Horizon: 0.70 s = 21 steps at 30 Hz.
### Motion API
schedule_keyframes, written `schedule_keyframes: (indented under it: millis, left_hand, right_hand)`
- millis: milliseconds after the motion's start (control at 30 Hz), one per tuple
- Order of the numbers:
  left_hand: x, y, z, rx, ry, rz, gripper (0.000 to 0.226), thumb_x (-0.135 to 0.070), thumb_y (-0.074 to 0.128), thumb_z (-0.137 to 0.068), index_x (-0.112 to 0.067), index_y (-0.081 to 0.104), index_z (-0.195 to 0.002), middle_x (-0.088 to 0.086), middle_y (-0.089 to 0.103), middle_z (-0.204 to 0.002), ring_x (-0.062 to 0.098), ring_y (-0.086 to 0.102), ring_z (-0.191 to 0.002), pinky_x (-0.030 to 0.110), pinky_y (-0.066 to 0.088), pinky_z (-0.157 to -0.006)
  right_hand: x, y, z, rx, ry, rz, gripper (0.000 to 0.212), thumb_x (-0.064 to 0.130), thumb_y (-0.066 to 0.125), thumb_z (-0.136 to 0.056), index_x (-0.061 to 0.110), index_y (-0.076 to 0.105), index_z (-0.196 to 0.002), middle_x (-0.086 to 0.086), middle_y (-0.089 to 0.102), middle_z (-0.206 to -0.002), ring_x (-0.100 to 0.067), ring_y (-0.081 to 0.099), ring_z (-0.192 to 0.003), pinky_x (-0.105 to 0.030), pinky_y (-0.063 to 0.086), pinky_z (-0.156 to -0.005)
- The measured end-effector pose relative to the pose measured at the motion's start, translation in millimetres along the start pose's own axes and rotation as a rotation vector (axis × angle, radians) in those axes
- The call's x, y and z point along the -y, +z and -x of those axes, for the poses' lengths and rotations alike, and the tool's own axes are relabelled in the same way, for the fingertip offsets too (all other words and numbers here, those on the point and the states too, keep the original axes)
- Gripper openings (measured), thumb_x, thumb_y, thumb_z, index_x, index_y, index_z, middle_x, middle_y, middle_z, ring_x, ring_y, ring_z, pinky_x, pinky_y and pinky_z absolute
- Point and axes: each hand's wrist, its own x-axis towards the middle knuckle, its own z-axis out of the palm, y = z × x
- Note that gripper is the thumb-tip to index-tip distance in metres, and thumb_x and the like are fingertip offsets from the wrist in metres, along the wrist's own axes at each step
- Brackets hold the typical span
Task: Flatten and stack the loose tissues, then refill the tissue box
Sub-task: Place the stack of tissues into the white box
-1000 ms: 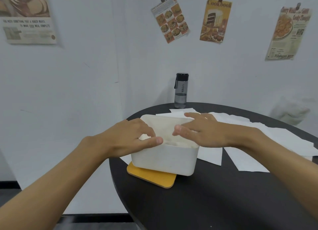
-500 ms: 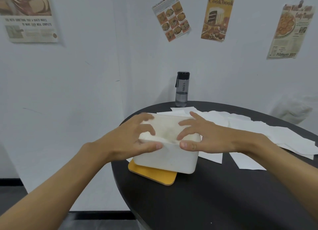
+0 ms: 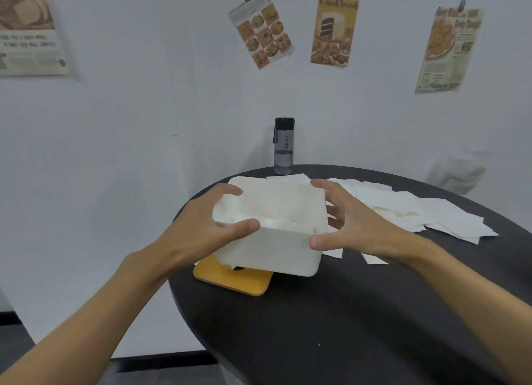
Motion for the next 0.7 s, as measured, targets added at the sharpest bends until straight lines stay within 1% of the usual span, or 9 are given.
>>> schedule_keyframes:
  millis: [100,167,233,300,433,500,567,633,700]
  left_hand:
    - [-28.5,12.2,-7.8,-0.003,0.058,0.024,0.074,-0.084,0.067,-0.061,-0.05,0.048,-0.124,-0.028,0.048,-0.124,0.0,0.053,-0.109,0.021,0.045,-0.078]
    - [-50.3,29.6,-15.2,0.029,0.083,0.049,0.065,-0.076,0.068,-0.069,-0.049,0.048,-0.125,-0.021,0.047,-0.129,0.006,0.054,-0.111,0.026,0.044,-0.084]
    - [-69.9,54.1,-22.3,0.067,0.098,0.087,0.057,-0.071,0.067,-0.075,-0.048,0.048,-0.124,-0.022,0.048,-0.125,0.0,0.052,-0.108,0.025,0.042,-0.085]
    - [-89.4,82.6,-28.5,0.107,0.12,0.103,0.056,-0.072,0.065,-0.076,-0.047,0.047,-0.123,-0.025,0.049,-0.12,-0.006,0.051,-0.104,0.017,0.039,-0.078]
    - [-125.0,139.8,-37.4,0.188,0.158,0.088,0.06,-0.076,0.064,-0.076,-0.044,0.047,-0.124,-0.022,0.044,-0.125,0.006,0.051,-0.109,0.016,0.037,-0.072]
    - [-137.9,163.0,-37.6,0.231,0.166,0.099,0.063,-0.077,0.064,-0.074,-0.044,0.047,-0.124,-0.022,0.045,-0.127,0.007,0.052,-0.111,0.024,0.044,-0.077]
    - [-145.9,181.0,-36.1,0.26,0.171,0.114,0.064,-0.078,0.065,-0.073,-0.043,0.047,-0.124,-0.02,0.048,-0.13,0.009,0.053,-0.115,0.031,0.047,-0.087]
    - [-151.8,195.4,-34.0,0.282,0.171,0.116,0.064,-0.076,0.066,-0.074,-0.042,0.047,-0.125,-0.019,0.047,-0.129,0.008,0.049,-0.117,0.032,0.044,-0.091]
    - [-156.6,207.9,-32.1,0.298,0.178,0.105,0.063,-0.076,0.065,-0.075,-0.042,0.047,-0.125,-0.022,0.045,-0.127,0.007,0.049,-0.119,0.031,0.042,-0.091]
  right_hand:
    - [2.7,-24.7,20.3,-0.068,0.0,-0.042,0.113,0.049,0.093,-0.047,0.048,0.032,-0.142,0.022,0.045,-0.145,-0.007,0.048,-0.134,-0.037,0.043,-0.111]
    - [0.4,-46.3,39.9,-0.133,0.004,-0.082,0.113,0.049,0.094,-0.045,0.046,0.036,-0.141,0.016,0.047,-0.147,-0.013,0.052,-0.132,-0.042,0.044,-0.11]
    - [-4.8,-67.7,63.2,-0.203,0.025,-0.095,0.108,0.046,0.093,-0.046,0.045,0.038,-0.139,0.014,0.049,-0.146,-0.011,0.055,-0.129,-0.041,0.044,-0.11]
    - [-13.4,-88.3,88.2,-0.251,0.065,-0.084,0.109,0.044,0.091,-0.048,0.041,0.037,-0.143,0.014,0.049,-0.147,-0.009,0.056,-0.128,-0.041,0.043,-0.111]
    - [-35.0,-124.4,136.3,-0.304,0.152,-0.083,0.119,0.049,0.095,-0.045,0.037,0.035,-0.146,0.016,0.051,-0.146,-0.008,0.056,-0.128,-0.039,0.041,-0.111]
    - [-44.0,-137.9,156.5,-0.311,0.182,-0.056,0.115,0.046,0.094,-0.049,0.036,0.034,-0.147,0.018,0.05,-0.146,-0.004,0.055,-0.127,-0.034,0.044,-0.108]
    - [-48.9,-147.4,172.2,-0.313,0.209,-0.047,0.11,0.042,0.09,-0.053,0.035,0.034,-0.147,0.021,0.051,-0.144,0.003,0.055,-0.123,-0.022,0.049,-0.096]
    - [-52.5,-153.4,185.3,-0.303,0.236,-0.046,0.103,0.039,0.088,-0.056,0.038,0.036,-0.144,0.026,0.054,-0.137,0.008,0.056,-0.12,-0.014,0.05,-0.087]
    - [-57.9,-157.4,196.1,-0.303,0.256,-0.051,0.089,0.032,0.088,-0.062,0.042,0.041,-0.136,0.029,0.059,-0.129,0.01,0.056,-0.118,-0.012,0.05,-0.085]
